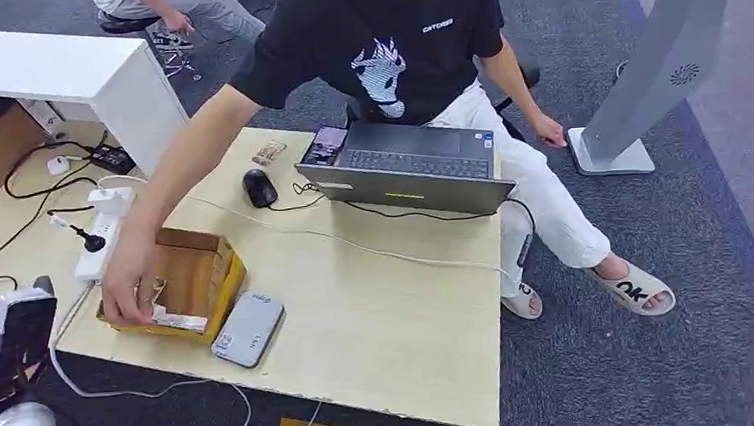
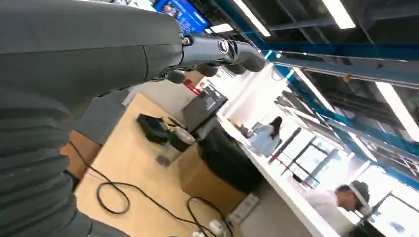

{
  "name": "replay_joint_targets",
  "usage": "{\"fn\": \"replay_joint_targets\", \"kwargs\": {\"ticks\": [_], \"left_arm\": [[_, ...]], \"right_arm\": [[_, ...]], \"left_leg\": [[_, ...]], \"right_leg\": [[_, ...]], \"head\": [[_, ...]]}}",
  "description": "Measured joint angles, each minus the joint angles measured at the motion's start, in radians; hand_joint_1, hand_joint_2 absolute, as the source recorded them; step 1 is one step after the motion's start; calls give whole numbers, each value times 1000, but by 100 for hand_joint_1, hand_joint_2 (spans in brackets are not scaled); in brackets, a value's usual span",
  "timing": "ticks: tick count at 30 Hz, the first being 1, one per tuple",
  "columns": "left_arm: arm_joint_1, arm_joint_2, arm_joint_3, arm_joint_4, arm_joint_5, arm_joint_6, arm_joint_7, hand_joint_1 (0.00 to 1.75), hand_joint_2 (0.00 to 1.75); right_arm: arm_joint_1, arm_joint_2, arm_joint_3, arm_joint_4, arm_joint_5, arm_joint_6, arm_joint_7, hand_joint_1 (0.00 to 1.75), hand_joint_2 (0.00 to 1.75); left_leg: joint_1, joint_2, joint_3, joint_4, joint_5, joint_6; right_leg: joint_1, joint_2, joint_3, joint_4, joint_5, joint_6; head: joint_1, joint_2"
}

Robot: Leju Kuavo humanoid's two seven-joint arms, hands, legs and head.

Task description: Pass the card to the sensor for recognition and then transmit it.

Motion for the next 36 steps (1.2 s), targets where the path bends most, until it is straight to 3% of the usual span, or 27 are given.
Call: {"fn": "replay_joint_targets", "kwargs": {"ticks": [5,12,24,36], "left_arm": [[-119,28,-169,101,-233,-4,93,0,175],[-186,40,-307,149,-203,-40,133,0,175],[-186,50,-326,152,-190,-64,152,0,175],[-186,57,-328,152,-191,-64,152,0,175]], "right_arm": [[-6,0,-23,26,76,0,-18,0,175],[-21,0,-85,46,121,19,-29,0,175],[-31,0,-130,61,139,211,-40,0,175],[-32,0,-134,63,139,220,-40,0,175]], "left_leg": [[0,-4,-1,0,1,1],[0,-4,-2,0,1,1],[0,-4,-2,0,1,1],[0,-4,-2,0,1,1]], "right_leg": [[0,-3,3,0,1,0],[0,-3,2,0,1,0],[0,-4,2,0,0,-1],[0,-3,2,0,0,-1]], "head": [[0,0],[0,0],[0,0],[0,0]]}}
